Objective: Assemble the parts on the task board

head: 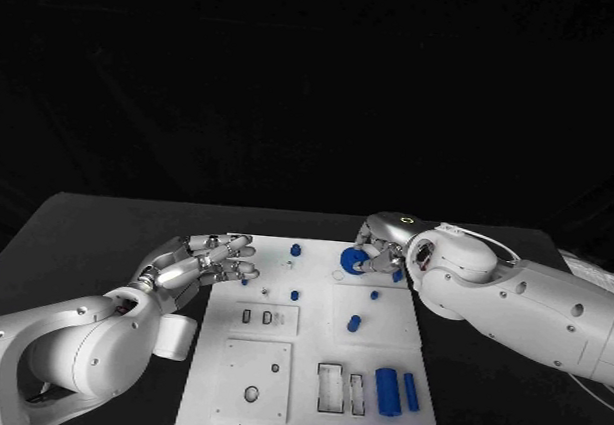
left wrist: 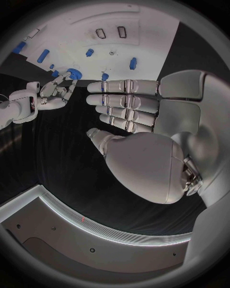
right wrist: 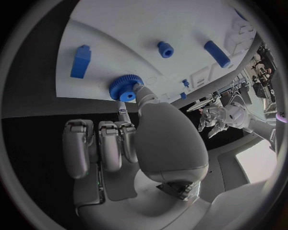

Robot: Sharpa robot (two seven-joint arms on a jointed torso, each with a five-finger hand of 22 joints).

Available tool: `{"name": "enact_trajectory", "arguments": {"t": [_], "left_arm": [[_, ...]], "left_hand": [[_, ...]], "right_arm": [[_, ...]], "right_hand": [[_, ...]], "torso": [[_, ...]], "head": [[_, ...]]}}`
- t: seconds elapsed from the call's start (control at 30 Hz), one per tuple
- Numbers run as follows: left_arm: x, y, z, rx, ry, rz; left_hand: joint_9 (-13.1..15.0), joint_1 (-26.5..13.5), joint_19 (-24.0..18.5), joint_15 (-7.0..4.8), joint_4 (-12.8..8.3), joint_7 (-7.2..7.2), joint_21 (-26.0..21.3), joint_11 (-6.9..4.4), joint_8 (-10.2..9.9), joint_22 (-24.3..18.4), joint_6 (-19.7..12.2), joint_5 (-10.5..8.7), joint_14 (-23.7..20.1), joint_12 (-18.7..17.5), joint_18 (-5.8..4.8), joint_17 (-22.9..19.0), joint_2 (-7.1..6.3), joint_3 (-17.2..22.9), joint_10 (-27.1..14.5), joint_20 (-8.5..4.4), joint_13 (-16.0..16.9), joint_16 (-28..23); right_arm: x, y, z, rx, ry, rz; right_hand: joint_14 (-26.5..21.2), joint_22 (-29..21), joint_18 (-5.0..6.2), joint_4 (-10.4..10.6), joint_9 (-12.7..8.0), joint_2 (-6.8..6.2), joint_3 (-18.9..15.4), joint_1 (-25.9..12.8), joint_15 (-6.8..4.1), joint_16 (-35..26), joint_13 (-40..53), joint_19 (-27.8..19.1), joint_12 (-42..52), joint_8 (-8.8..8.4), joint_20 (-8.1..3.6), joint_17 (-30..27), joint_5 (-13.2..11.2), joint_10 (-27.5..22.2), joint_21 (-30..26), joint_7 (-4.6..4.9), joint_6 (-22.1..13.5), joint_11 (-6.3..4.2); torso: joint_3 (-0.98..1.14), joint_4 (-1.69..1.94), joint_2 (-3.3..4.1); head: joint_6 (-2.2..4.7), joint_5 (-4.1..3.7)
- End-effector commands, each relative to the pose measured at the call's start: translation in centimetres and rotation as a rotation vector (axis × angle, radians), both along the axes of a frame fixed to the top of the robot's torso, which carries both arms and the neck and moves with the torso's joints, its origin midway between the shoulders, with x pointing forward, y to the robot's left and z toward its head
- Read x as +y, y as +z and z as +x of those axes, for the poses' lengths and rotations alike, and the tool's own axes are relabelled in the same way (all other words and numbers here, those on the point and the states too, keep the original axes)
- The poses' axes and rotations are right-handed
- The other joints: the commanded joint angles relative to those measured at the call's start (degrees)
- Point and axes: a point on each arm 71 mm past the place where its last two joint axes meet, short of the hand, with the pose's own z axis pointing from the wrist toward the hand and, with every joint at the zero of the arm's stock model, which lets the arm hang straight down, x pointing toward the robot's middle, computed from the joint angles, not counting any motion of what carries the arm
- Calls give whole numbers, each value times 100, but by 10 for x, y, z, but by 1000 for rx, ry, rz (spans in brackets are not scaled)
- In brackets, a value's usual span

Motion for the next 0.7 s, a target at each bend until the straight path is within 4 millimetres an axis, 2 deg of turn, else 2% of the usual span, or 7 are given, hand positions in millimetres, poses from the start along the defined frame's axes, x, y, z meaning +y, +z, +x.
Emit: {"name": "enact_trajectory", "arguments": {"t": [0.03, 0.17, 0.3, 0.43, 0.47, 0.6, 0.7], "left_arm": [[-2, 1, 0, -5, -20, -13], [-2, 1, 0, -5, -19, -13], [-1, 1, 0, -5, -18, -13], [-1, 1, 0, -6, -18, -13], [-1, 1, 0, -5, -18, -13], [-2, 1, 0, -6, -19, -13], [-2, 1, 0, -6, -20, -14]], "left_hand": [[-8, 12, -44, 15, -47, -7, -26, -4, -30, -9, -34, -17, -34, -21, 62, 7, 39, 1, -35, -3, 2, -38], [-8, 16, -44, 14, -50, -9, -26, -4, -29, -10, -35, -15, -34, -20, 63, 9, 46, 6, -37, -3, 2, -41], [-8, 16, -44, 14, -50, -9, -26, -4, -29, -10, -35, -15, -34, -20, 63, 9, 46, 6, -37, -3, 2, -41], [-8, 16, -44, 14, -50, -9, -26, -4, -29, -10, -35, -15, -34, -20, 63, 9, 46, 6, -37, -3, 2, -41], [-8, 16, -44, 14, -50, -9, -26, -4, -29, -10, -35, -15, -34, -20, 63, 9, 46, 6, -37, -3, 2, -41], [-8, 16, -44, 14, -50, -9, -26, -4, -29, -10, -35, -15, -34, -20, 63, 9, 46, 6, -37, -3, 2, -41], [-8, 16, -44, 14, -50, -9, -26, -4, -29, -10, -35, -15, -34, -20, 63, 9, 46, 6, -37, -3, 2, -41]], "right_arm": [[8, 5, -5, -81, 10, 7], [20, 12, -13, -134, 43, 23], [36, 18, -20, -180, 87, 19], [54, 22, -27, -214, 135, 6], [59, 22, -29, -220, 147, 2], [75, 21, -33, -240, 186, -13], [88, 16, -32, -239, 211, -29]], "right_hand": [[608, 569, -108, 5, 25, 121, 40, 32, -34, 23, 1509, 215, 20, 14, -50, 1510, 6, 616, 31, -54, 91, -32], [608, 600, -115, -2, 27, 129, 75, 19, -37, 23, 1509, 228, 20, 13, -54, 1510, -2, 616, 44, -60, 106, -36], [608, 613, -117, -8, 27, 124, 90, 9, -39, 23, 1509, 234, 20, 10, -56, 1510, -9, 616, 49, -61, 112, -38], [608, 620, -119, -15, 25, 112, 114, -13, -42, 23, 1509, 237, 20, 1, -59, 1510, -47, 616, 53, -60, 113, -37], [608, 625, -120, -20, 25, 110, 132, -21, -42, 23, 1509, 239, 20, -3, -61, 1510, -65, 616, 55, -61, 116, -38], [608, 630, -121, -25, 24, 111, 148, -26, -43, 23, 1509, 241, 20, -7, -62, 1510, -79, 616, 57, -62, 119, -38], [608, 629, -121, -28, 23, 108, 161, -34, -44, 23, 1509, 241, 20, -11, -63, 1510, -91, 616, 56, -61, 119, -38]], "torso": [[0, 1, -3], [-8, 4, -5], [-3, 4, 0], [-8, 2, 0], [-13, 4, -1], [-8, -7, 1], [-4, 9, 5]], "head": [[18, 13], [23, 25], [26, 47], [23, 71], [22, 75], [22, 108], [7, 108]]}}
